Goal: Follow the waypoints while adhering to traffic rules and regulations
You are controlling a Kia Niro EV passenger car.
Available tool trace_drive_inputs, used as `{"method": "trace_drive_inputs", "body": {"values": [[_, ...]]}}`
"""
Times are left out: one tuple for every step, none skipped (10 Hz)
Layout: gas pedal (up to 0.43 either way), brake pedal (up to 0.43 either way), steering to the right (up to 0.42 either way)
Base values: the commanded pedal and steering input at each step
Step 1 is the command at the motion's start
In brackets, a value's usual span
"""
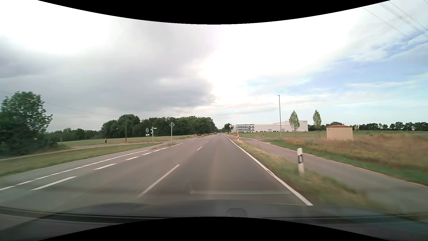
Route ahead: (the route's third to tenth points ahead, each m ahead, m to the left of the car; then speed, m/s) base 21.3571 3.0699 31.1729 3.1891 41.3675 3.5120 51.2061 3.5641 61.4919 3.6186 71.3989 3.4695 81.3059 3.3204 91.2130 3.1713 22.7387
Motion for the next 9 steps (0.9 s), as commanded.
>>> {"method": "trace_drive_inputs", "body": {"values": [[0.24,0.0,-0.002],[0.24,0.0,-0.002],[0.24,0.0,-0.002],[0.24,0.0,-0.002],[0.24,0.0,-0.002],[0.24,0.0,-0.002],[0.24,0.0,-0.002],[0.24,0.0,-0.002],[0.24,0.0,-0.002]]}}
